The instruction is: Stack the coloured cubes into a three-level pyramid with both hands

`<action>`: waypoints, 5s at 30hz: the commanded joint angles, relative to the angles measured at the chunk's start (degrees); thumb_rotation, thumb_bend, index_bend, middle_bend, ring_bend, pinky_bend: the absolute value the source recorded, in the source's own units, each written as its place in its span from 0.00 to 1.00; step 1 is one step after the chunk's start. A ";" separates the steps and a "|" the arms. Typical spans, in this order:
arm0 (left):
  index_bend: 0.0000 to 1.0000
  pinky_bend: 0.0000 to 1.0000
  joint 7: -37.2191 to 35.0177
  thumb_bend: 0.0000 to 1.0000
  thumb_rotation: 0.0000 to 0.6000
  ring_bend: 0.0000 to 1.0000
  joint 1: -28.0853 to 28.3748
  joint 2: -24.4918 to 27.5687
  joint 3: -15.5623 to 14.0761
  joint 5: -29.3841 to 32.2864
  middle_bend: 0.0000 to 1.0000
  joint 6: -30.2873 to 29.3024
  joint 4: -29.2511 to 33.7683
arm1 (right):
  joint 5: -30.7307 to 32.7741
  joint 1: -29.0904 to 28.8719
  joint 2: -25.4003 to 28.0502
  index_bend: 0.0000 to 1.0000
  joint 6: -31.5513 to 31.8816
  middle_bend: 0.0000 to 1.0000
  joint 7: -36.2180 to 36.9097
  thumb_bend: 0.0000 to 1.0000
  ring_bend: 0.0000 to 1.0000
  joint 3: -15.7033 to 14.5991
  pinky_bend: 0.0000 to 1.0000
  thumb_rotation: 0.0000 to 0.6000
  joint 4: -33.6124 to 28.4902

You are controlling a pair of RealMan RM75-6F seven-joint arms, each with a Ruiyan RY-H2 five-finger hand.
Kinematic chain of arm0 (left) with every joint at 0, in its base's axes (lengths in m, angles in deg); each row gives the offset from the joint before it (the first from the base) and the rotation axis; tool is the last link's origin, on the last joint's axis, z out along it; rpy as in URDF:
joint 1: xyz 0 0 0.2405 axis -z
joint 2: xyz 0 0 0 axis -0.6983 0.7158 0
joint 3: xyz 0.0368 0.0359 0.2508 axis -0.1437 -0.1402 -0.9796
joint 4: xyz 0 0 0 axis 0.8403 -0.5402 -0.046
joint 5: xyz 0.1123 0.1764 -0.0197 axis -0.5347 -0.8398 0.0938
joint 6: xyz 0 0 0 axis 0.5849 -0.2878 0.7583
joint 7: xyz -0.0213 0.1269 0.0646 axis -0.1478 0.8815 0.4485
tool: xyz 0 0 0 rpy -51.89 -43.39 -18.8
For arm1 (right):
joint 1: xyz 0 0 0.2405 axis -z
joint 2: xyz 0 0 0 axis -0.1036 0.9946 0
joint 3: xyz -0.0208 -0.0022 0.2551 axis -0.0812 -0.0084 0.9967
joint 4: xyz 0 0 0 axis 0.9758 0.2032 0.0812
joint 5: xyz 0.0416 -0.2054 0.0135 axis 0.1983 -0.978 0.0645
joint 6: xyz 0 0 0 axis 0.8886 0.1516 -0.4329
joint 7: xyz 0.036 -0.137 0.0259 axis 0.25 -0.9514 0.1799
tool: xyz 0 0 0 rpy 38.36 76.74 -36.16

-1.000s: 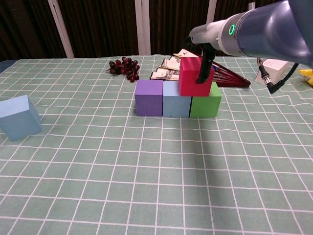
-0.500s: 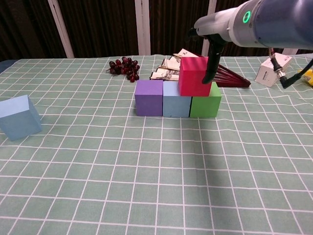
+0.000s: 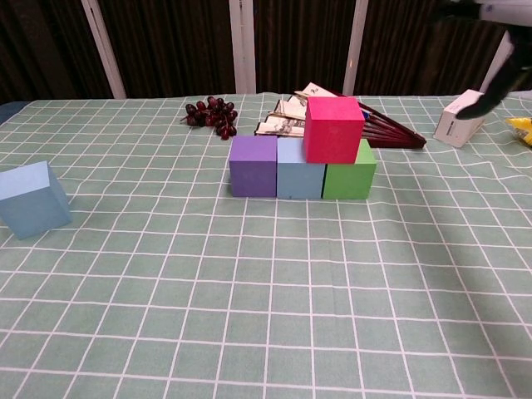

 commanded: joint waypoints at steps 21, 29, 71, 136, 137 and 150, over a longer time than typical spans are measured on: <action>0.00 0.06 0.79 0.05 1.00 0.05 6.15 9.36 -2.36 -2.91 0.04 17.99 -2.66 | -21.65 20.92 10.55 0.00 1.69 0.00 27.68 0.18 0.00 -5.70 0.00 1.00 8.48; 0.00 0.06 -1.07 0.02 1.00 0.05 7.33 11.64 -6.71 -12.48 0.04 24.13 -10.81 | -22.36 22.41 11.33 0.00 -0.14 0.00 30.53 0.18 0.00 -3.78 0.00 1.00 8.29; 0.00 0.06 -18.33 0.10 1.00 0.05 10.60 -6.54 -13.86 -30.79 0.03 28.09 -42.72 | -21.01 26.63 7.29 0.00 -5.05 0.01 27.06 0.18 0.00 2.55 0.00 1.00 11.76; 0.00 0.07 -19.18 0.37 1.00 0.07 10.23 -3.51 -9.40 -22.15 0.39 27.05 -34.32 | -21.64 28.96 7.68 0.00 -8.51 0.01 28.10 0.18 0.00 5.49 0.00 1.00 10.34; 0.00 0.07 -18.53 0.37 1.00 0.07 10.46 -2.81 -8.95 -21.63 0.39 27.12 -32.99 | -21.70 28.99 7.70 0.00 -8.54 0.01 28.18 0.18 0.00 5.52 0.00 1.00 10.29; 0.00 0.07 2.37 0.37 1.00 0.07 18.81 3.83 0.69 3.12 0.40 27.62 -12.59 | -22.33 29.22 8.76 0.00 -9.50 0.01 31.30 0.18 0.00 6.26 0.00 1.00 9.13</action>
